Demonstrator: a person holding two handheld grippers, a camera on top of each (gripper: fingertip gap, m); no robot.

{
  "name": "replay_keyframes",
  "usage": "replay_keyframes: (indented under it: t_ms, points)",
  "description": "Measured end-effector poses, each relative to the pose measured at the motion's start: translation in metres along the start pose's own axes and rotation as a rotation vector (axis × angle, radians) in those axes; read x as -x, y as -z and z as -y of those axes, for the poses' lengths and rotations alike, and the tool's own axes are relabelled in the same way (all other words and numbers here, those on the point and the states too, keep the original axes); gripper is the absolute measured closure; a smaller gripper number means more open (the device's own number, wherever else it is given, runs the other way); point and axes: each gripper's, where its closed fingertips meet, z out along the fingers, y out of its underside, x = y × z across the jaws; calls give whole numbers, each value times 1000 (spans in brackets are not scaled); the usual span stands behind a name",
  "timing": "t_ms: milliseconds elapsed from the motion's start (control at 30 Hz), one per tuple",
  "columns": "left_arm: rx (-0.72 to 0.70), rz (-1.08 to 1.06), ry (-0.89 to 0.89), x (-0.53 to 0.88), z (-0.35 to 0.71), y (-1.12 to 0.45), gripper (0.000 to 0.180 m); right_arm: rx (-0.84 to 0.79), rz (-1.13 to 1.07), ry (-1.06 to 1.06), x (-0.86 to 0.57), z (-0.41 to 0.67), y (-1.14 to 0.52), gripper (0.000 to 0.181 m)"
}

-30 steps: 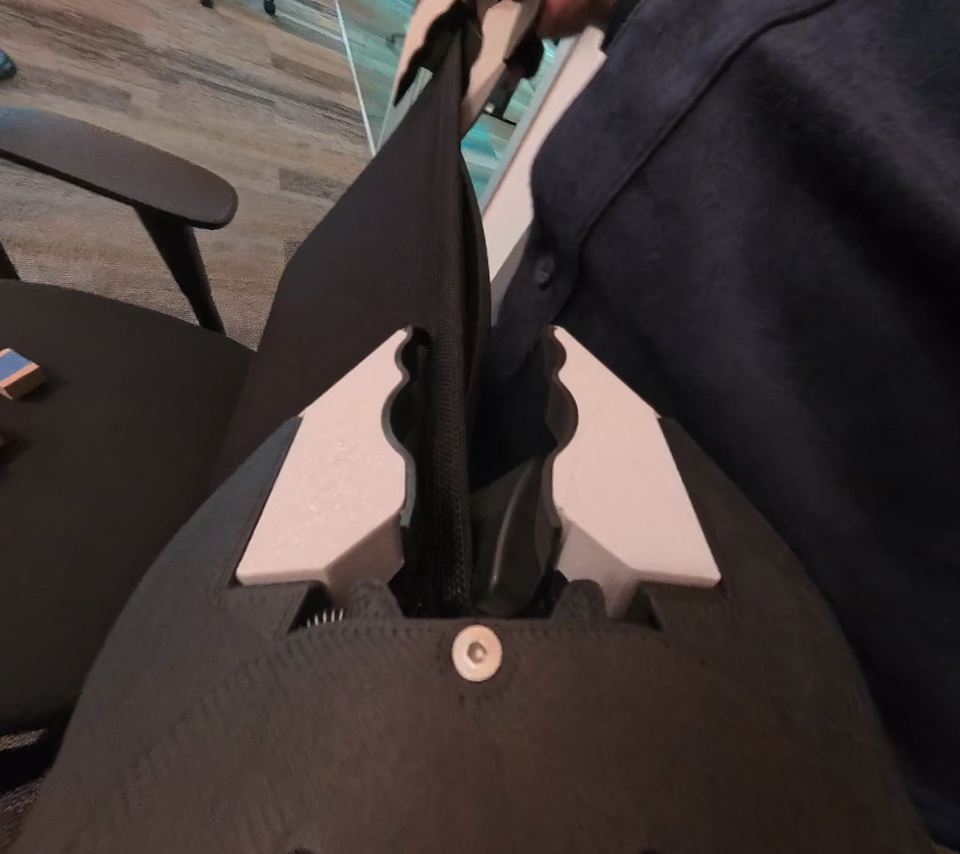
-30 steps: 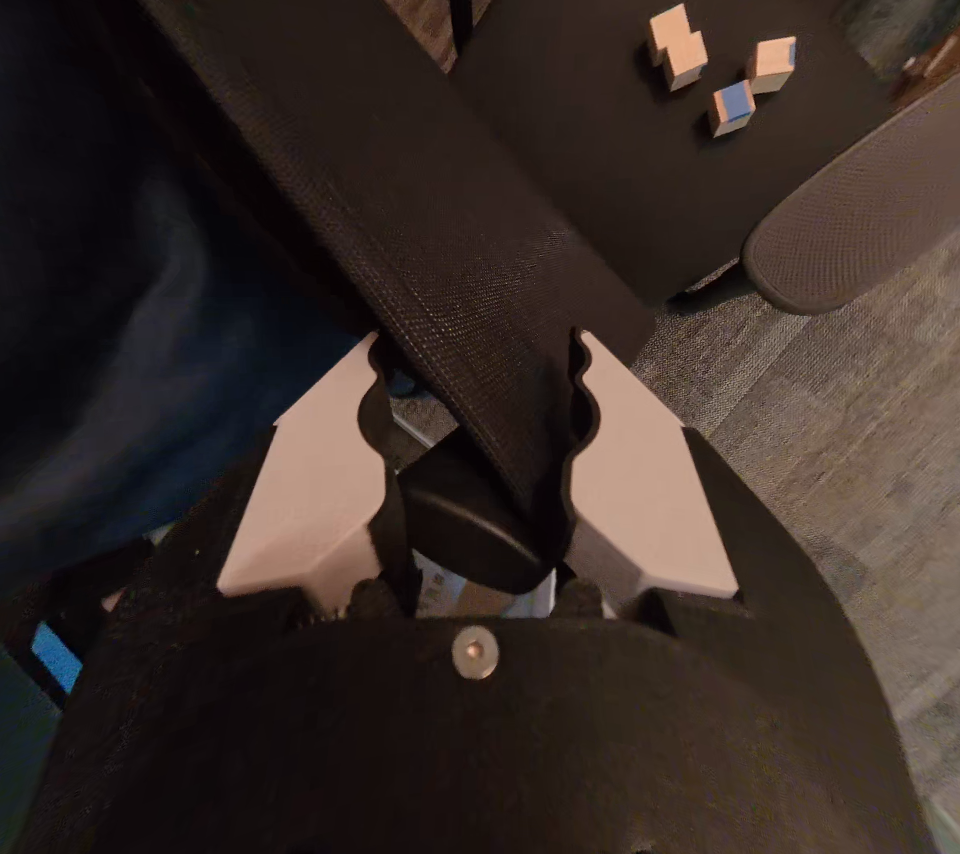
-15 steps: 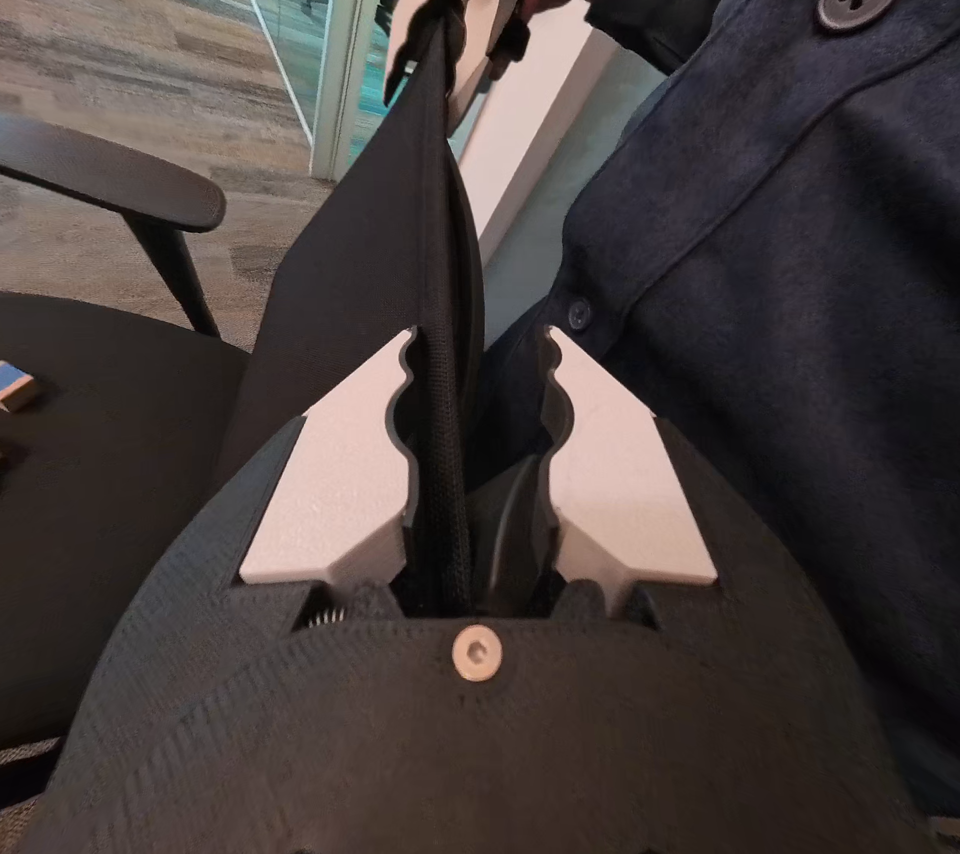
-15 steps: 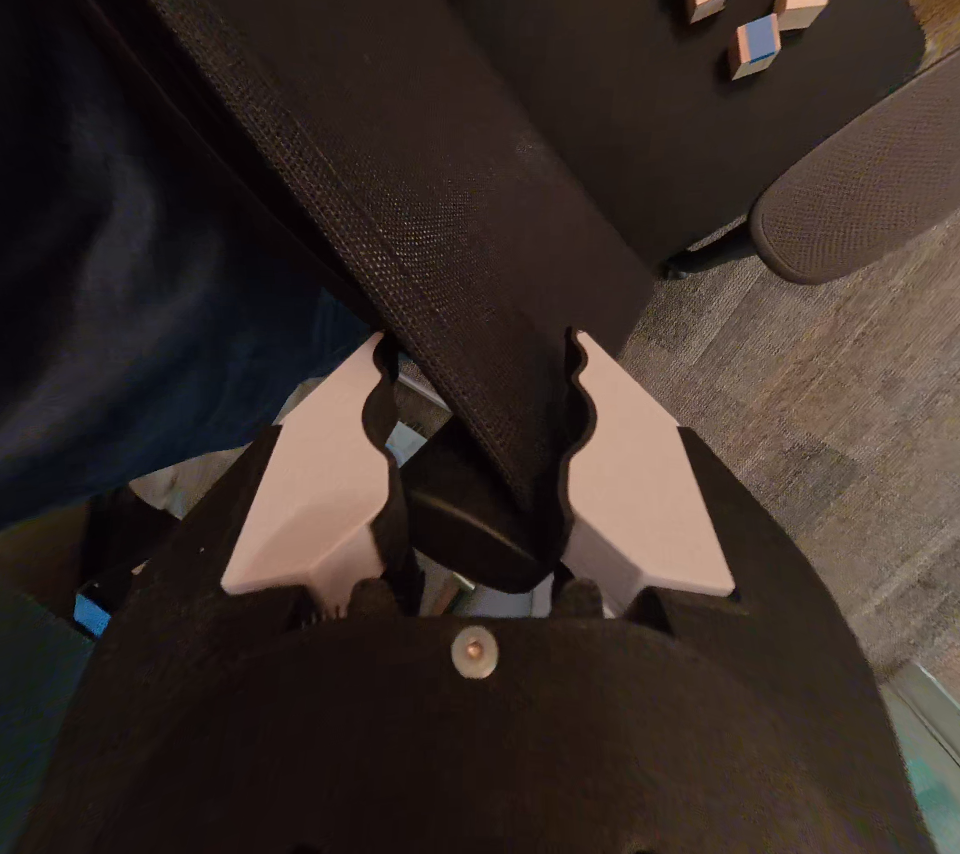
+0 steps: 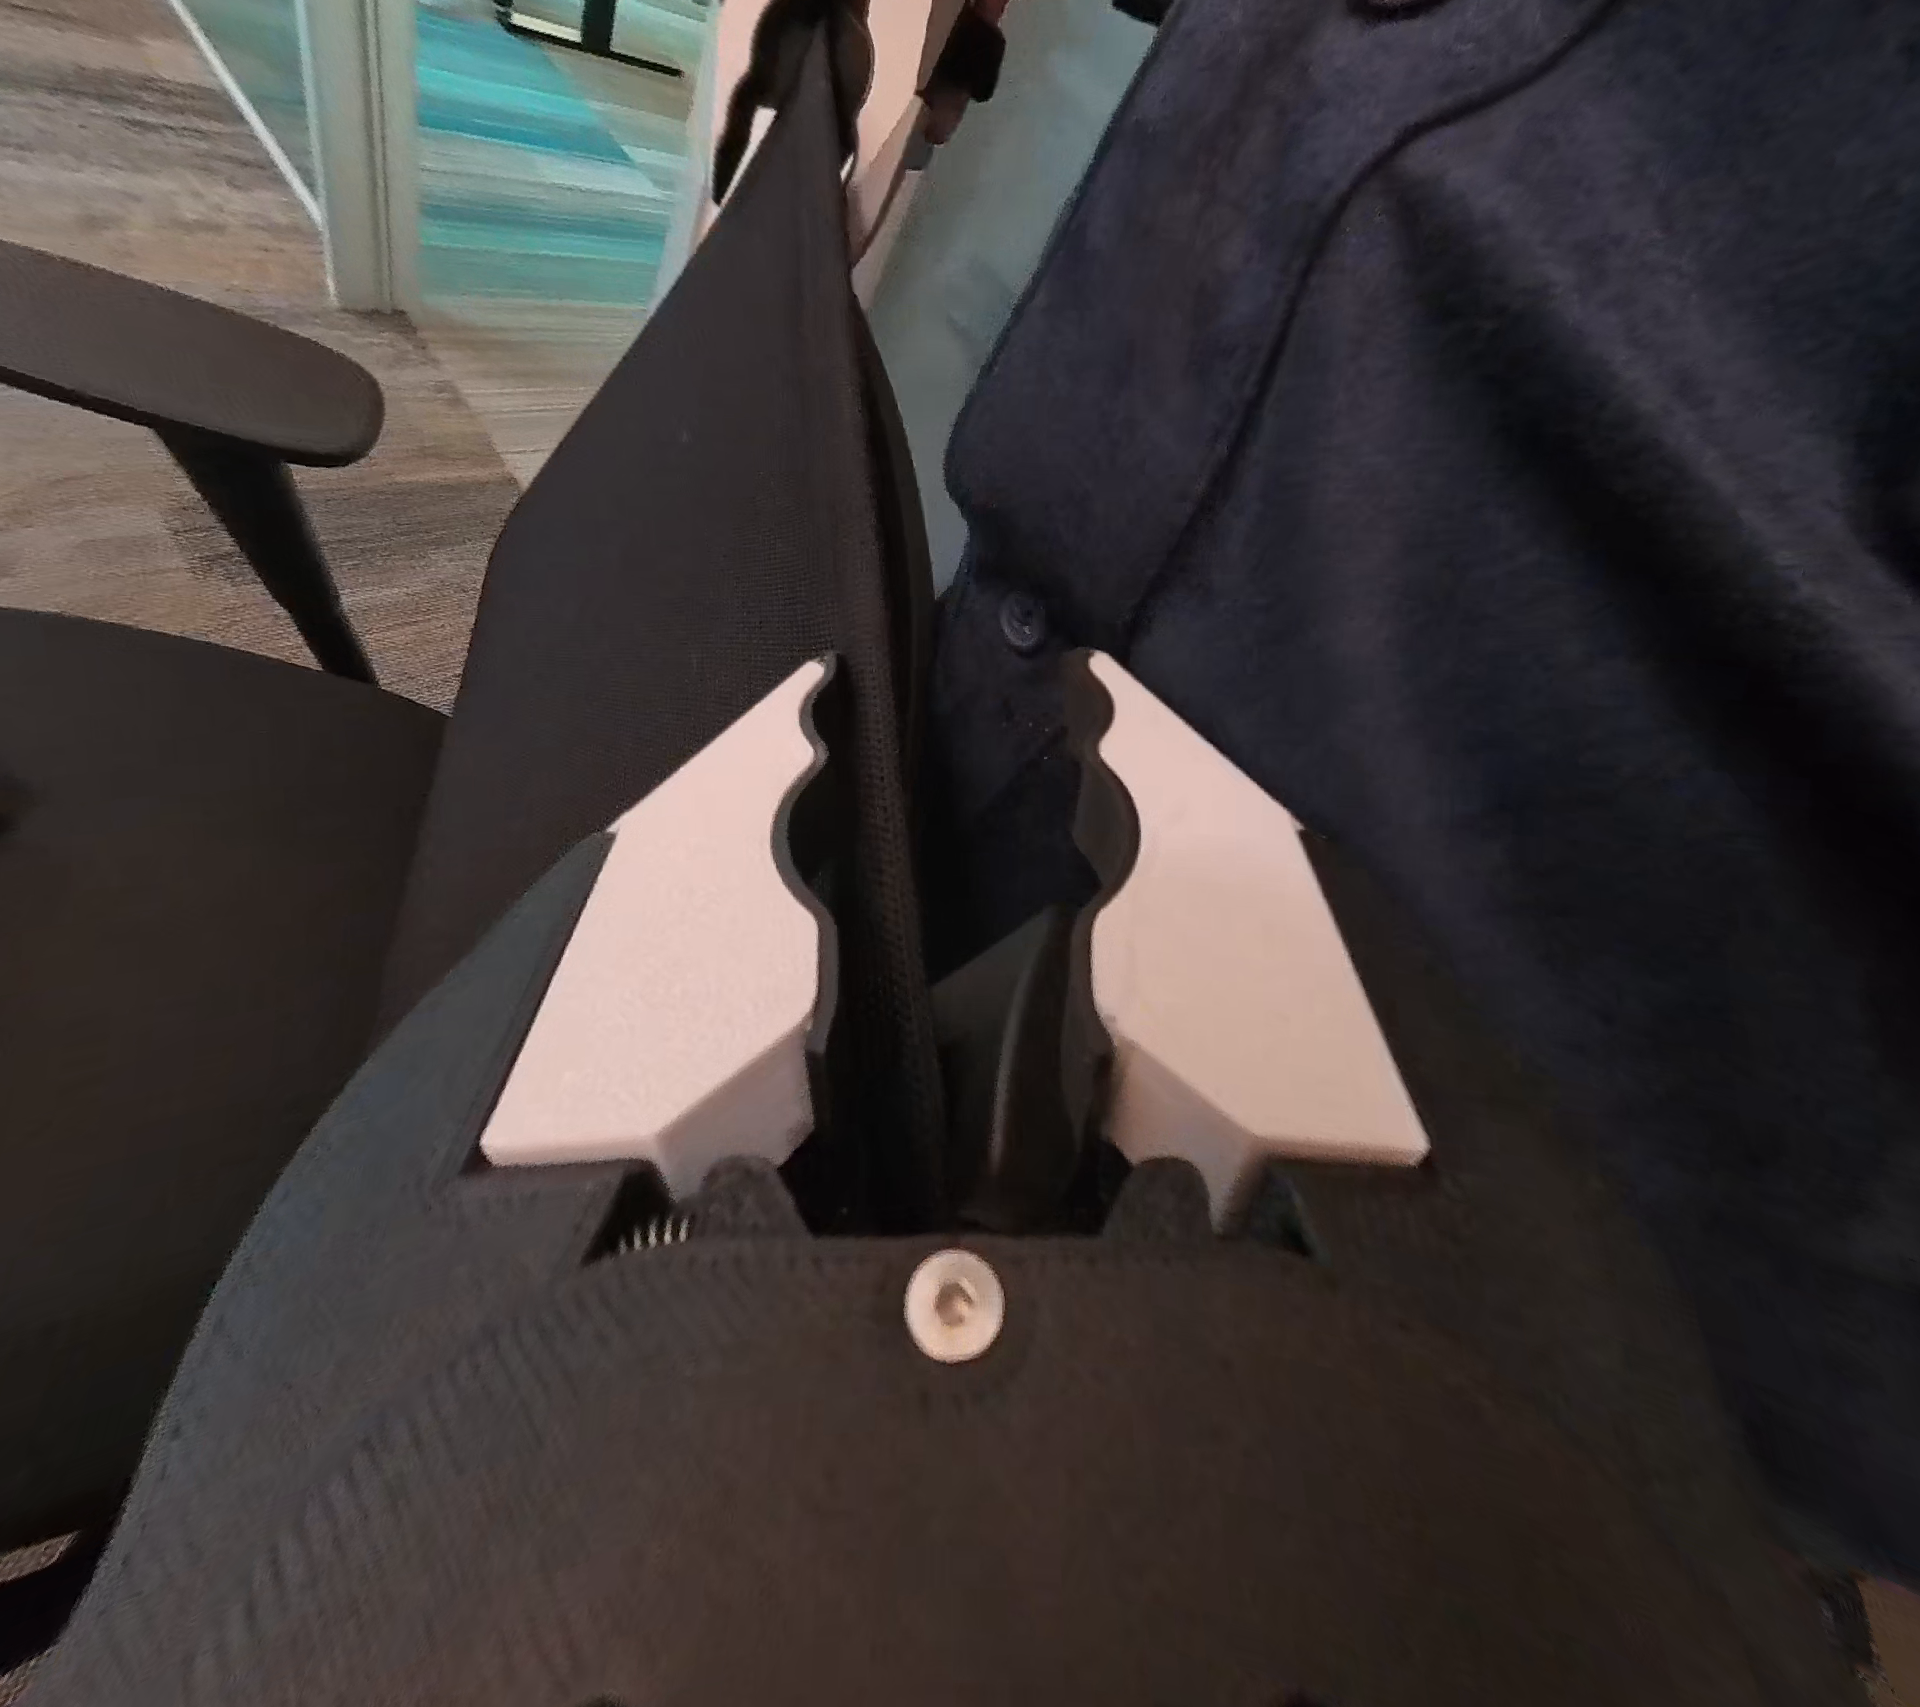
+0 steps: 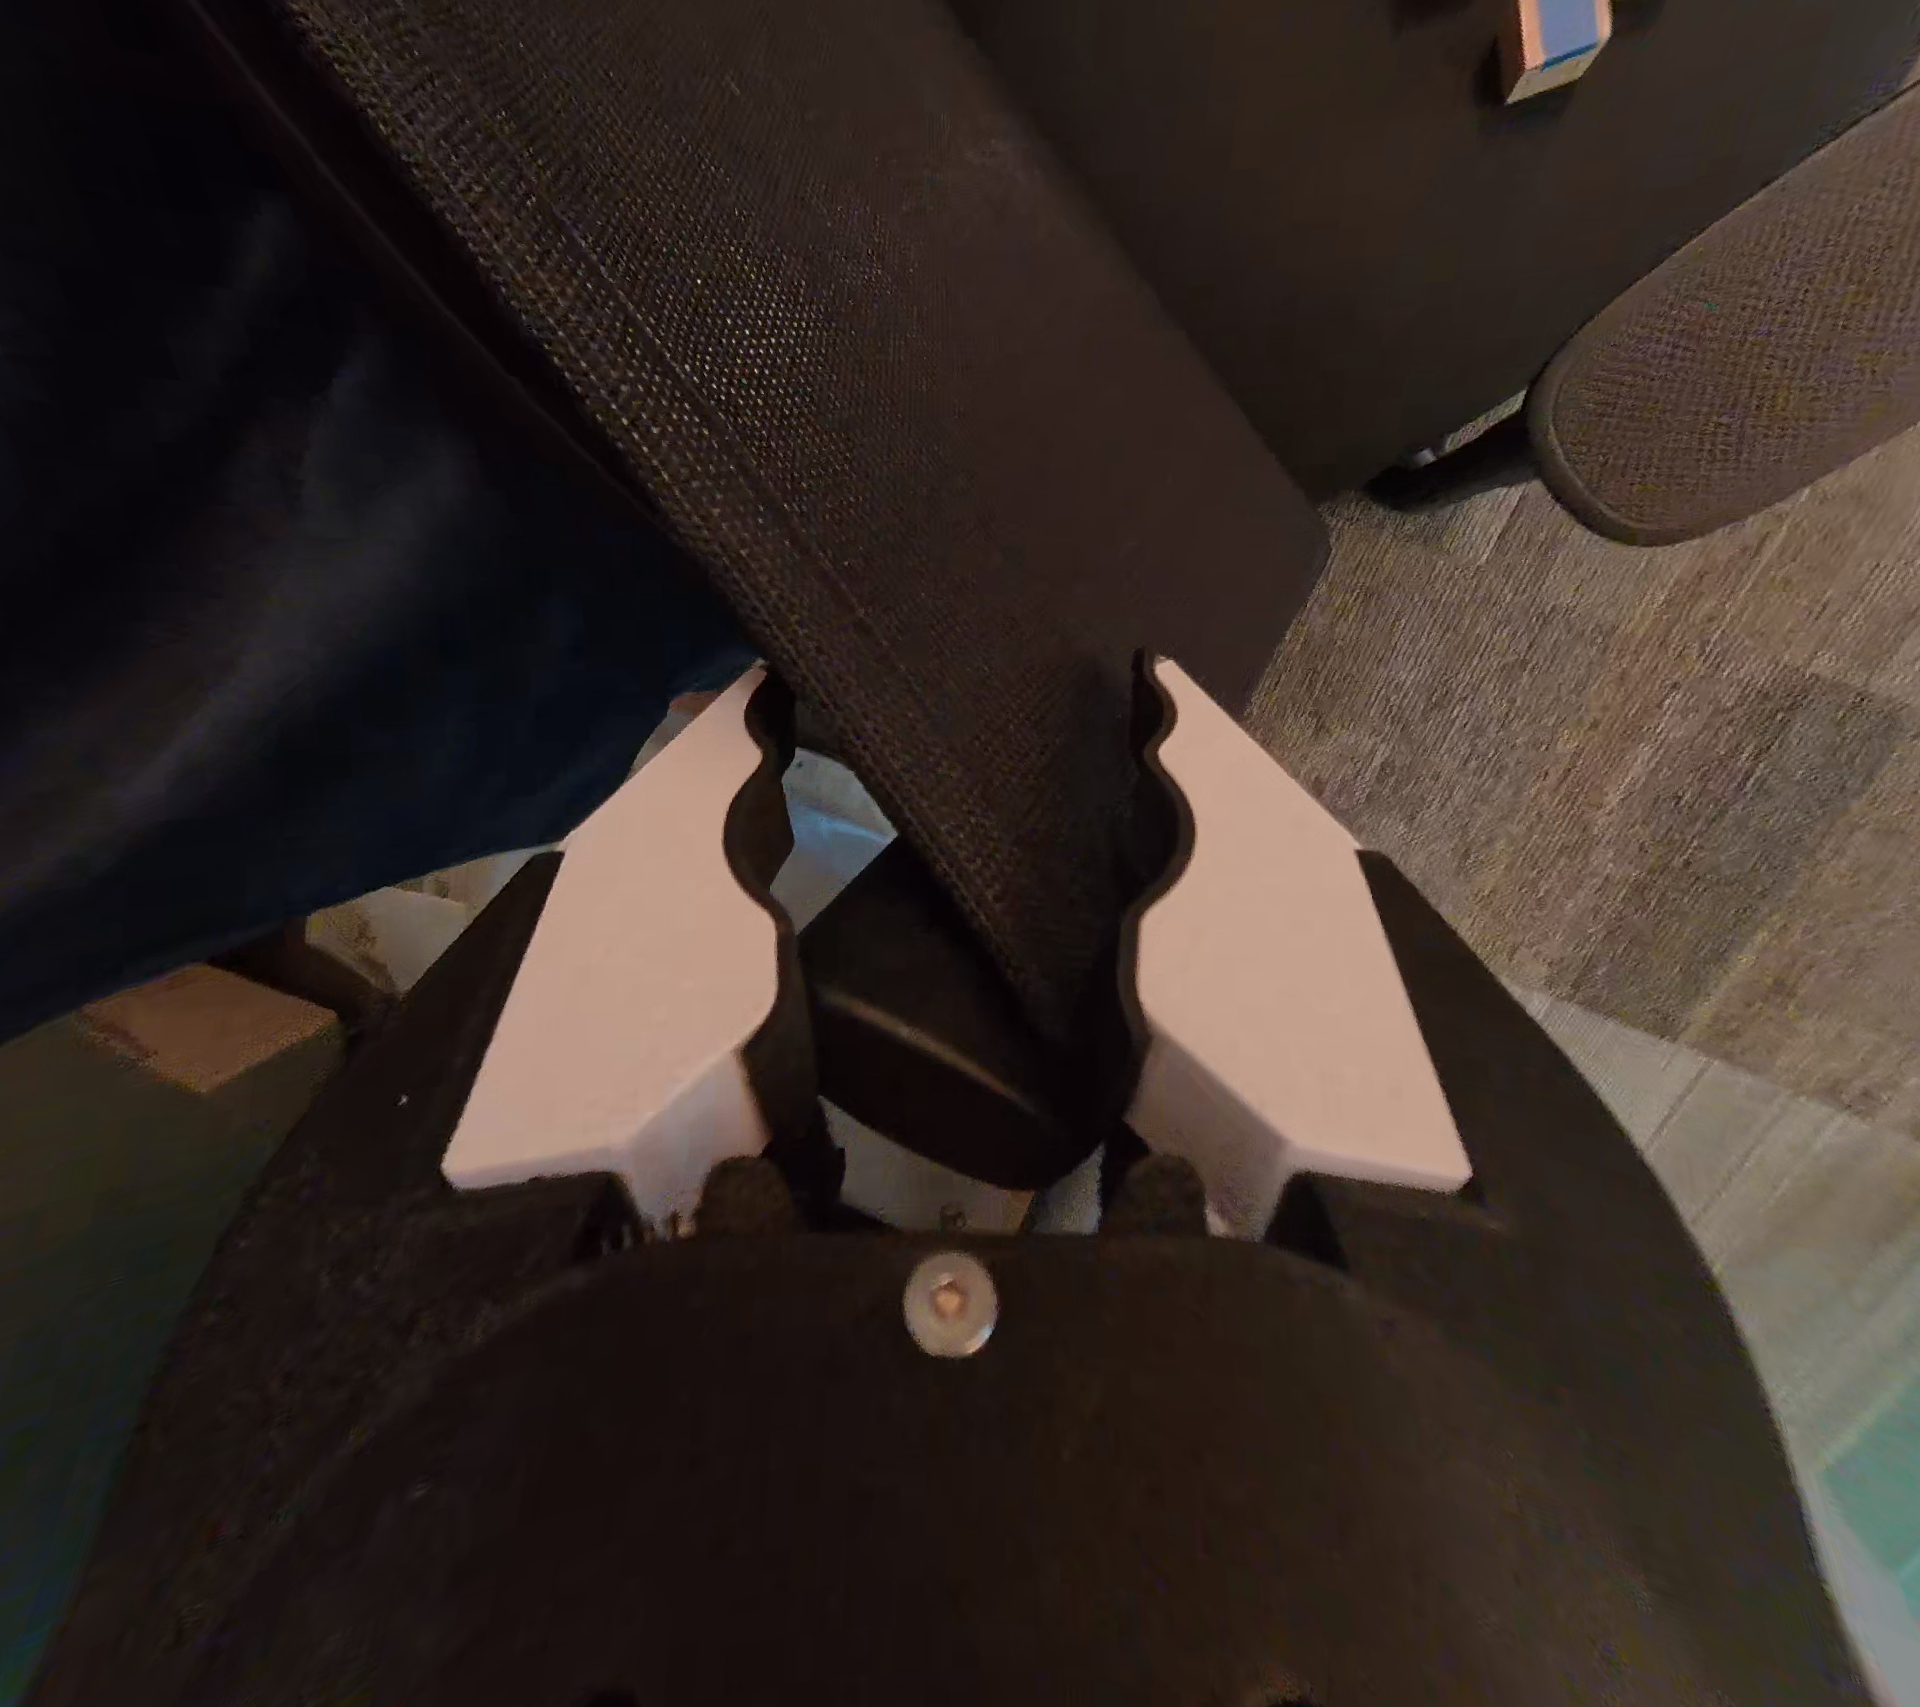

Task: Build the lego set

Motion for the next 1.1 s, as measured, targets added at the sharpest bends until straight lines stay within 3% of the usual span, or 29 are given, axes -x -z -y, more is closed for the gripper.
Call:
replay_keyframes:
  t_ms: [500,733,1100]
  points:
    - [45,-97,-77,4,23,-43,139,94,-48,-165,12,-70,20,117]
    - [3,-105,-109,32,51,-57,140,-45,-135,-291,-9,-73,30,118]
    - [22,-148,-161,88,91,-81,140,-26,-200,-380,-55,-82,44,120]
